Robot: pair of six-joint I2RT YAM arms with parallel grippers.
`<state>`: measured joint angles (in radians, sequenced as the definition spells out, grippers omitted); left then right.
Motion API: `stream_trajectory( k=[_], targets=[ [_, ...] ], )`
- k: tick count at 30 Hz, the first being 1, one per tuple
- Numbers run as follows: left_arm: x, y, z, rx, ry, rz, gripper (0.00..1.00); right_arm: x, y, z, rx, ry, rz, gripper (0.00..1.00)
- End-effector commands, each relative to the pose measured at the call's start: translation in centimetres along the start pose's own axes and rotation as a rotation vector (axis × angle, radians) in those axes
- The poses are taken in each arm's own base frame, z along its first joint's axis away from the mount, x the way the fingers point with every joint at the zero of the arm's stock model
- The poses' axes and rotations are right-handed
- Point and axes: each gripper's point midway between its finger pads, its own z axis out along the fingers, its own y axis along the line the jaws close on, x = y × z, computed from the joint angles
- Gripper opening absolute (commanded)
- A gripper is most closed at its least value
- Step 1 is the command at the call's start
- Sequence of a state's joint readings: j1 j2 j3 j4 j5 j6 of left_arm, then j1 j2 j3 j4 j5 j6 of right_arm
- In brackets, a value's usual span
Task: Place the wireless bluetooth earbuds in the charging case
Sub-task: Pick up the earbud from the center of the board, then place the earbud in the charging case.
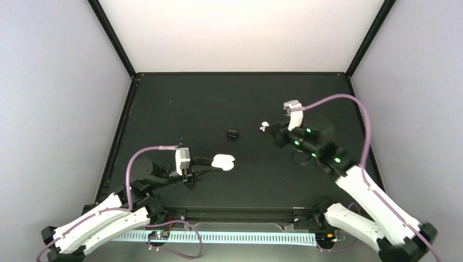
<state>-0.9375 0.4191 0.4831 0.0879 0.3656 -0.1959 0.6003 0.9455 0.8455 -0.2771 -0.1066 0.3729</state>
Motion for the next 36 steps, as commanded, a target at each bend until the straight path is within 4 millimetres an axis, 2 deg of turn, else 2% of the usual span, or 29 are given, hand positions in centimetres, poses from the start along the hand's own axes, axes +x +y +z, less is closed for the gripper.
stream_trajectory(
  k=[1, 4, 7, 10, 12, 15, 18, 21, 29, 32, 36],
  targets=[
    [-2.4, -0.2, 0.1, 0.004, -0.109, 0.048, 0.02, 1.0, 6.5, -7.0, -0.304, 0.069, -0.143, 0.02],
    [-3.3, -0.3, 0.2, 0.018, -0.185, 0.094, 0.02, 0.9, 8.4, -11.2, -0.379, 0.098, -0.236, 0.02],
    [-4.0, -0.4, 0.5, 0.025, -0.239, 0.16, 0.02, 0.5, 9.6, -14.1, -0.424, 0.088, -0.315, 0.01],
    [-4.6, -0.4, 0.9, 0.027, -0.266, 0.212, 0.01, -0.5, 10.8, -15.9, -0.465, 0.06, -0.367, 0.01],
    [-5.1, -0.5, 1.3, 0.032, -0.275, 0.231, 0.02, -0.9, 11.7, -16.5, -0.493, 0.06, -0.397, 0.01],
    [-5.4, -0.7, 1.9, 0.054, -0.268, 0.239, 0.01, -1.5, 12.8, -16.6, -0.513, 0.056, -0.441, 0.01],
    [-5.2, -1.0, 2.5, 0.085, -0.26, 0.227, 0.01, -1.6, 14.1, -15.9, -0.52, 0.057, -0.489, 0.01],
    [-5.0, -1.3, 2.8, 0.117, -0.254, 0.215, 0.02, -0.8, 16.6, -15.2, -0.553, 0.089, -0.554, 0.01],
    [-4.5, -2.9, 2.1, 0.194, -0.236, 0.259, 0.02, -0.5, 20.8, -13.8, -0.582, 0.127, -0.65, 0.01],
    [-4.4, -3.3, 1.6, 0.211, -0.241, 0.266, 0.02, 0.3, 21.6, -13.4, -0.578, 0.159, -0.685, 0.01],
    [-4.5, -3.8, 1.2, 0.232, -0.248, 0.268, 0.02, 0.8, 21.2, -12.8, -0.548, 0.177, -0.695, 0.01]
  ],
)
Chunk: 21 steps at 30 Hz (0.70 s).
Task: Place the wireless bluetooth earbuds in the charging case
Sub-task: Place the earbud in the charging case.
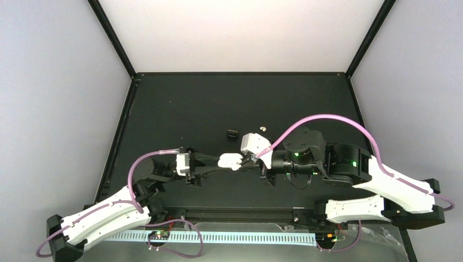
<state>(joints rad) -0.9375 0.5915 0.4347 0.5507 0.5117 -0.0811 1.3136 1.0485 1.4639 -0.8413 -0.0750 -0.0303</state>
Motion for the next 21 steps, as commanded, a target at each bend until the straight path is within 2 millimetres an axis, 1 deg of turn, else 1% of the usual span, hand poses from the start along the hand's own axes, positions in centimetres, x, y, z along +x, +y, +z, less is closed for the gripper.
stream_trajectory(
  k=[1, 6, 8, 12, 17, 21],
  targets=[
    [-1.9, -1.4, -0.4, 0.061, -0.051, 0.047, 0.02, 0.6, -0.9, -0.4, 0.063, 0.031, -0.021, 0.01],
    [-2.0, -1.9, -0.7, 0.083, -0.047, 0.044, 0.01, 1.8, -0.8, -0.2, 0.059, 0.085, -0.026, 0.01],
    [-2.0, -2.1, -0.8, 0.093, -0.046, 0.042, 0.01, 2.0, -0.7, -0.2, 0.052, 0.1, -0.033, 0.01],
    [-1.7, -2.5, -0.8, 0.117, -0.038, 0.028, 0.01, 2.0, -0.6, -0.2, 0.041, 0.12, -0.053, 0.01],
    [-1.3, -2.9, -0.6, 0.148, -0.019, 0.007, 0.02, 1.3, 0.0, -0.7, 0.007, 0.107, -0.07, 0.01],
    [-1.1, -3.0, -0.5, 0.157, -0.01, -0.002, 0.02, 1.5, 0.3, -0.8, -0.008, 0.118, -0.073, 0.01]
  ],
)
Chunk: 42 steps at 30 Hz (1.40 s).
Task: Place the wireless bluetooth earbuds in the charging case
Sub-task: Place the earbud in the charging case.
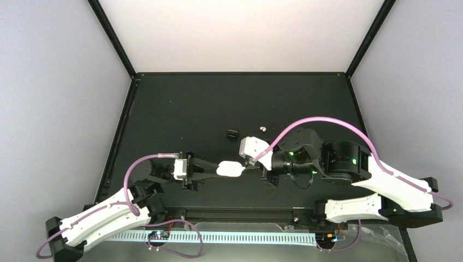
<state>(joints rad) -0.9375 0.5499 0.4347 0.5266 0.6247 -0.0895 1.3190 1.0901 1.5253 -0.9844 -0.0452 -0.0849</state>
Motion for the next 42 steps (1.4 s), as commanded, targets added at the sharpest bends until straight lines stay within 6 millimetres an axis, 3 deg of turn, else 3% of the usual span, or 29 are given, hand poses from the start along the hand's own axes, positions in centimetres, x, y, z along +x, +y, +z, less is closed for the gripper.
stream_trajectory(
  k=[1, 17, 28, 42],
  targets=[
    [-0.5, -0.6, 0.3, 0.044, -0.005, -0.002, 0.02, -0.3, 0.6, -0.9, -0.03, -0.006, -0.026, 0.01],
    [-0.1, 0.9, 1.3, 0.001, 0.019, -0.059, 0.02, -0.4, 2.0, -1.6, -0.104, -0.023, 0.004, 0.01],
    [-0.4, 0.8, 1.2, -0.002, 0.01, -0.063, 0.01, 0.7, -0.2, 0.5, 0.019, 0.042, 0.023, 0.01],
    [-1.0, 0.8, 0.9, -0.016, -0.01, -0.056, 0.01, 1.7, -1.1, 1.7, 0.071, 0.097, 0.039, 0.01]
  ],
)
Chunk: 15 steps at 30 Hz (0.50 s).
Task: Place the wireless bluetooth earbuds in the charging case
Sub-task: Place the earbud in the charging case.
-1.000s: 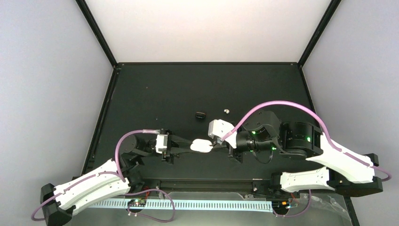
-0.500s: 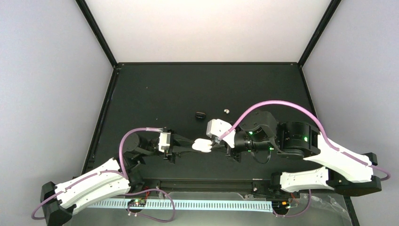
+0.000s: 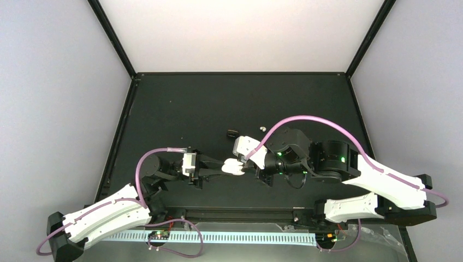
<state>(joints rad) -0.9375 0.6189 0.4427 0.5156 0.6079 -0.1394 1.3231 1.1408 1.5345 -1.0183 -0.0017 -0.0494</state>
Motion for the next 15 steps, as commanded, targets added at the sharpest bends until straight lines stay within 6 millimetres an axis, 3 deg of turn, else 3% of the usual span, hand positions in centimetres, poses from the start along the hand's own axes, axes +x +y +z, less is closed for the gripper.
stream_trajectory(
  k=[1, 15],
  targets=[
    [-2.97, -0.45, -0.05, 0.008, -0.068, 0.037, 0.01, 0.52, -0.56, 0.21, 0.04, 0.021, 0.007, 0.01],
    [-3.31, -0.53, -0.24, 0.003, -0.081, 0.039, 0.02, 1.04, -0.26, 0.53, 0.024, 0.048, 0.01, 0.01]
  ],
)
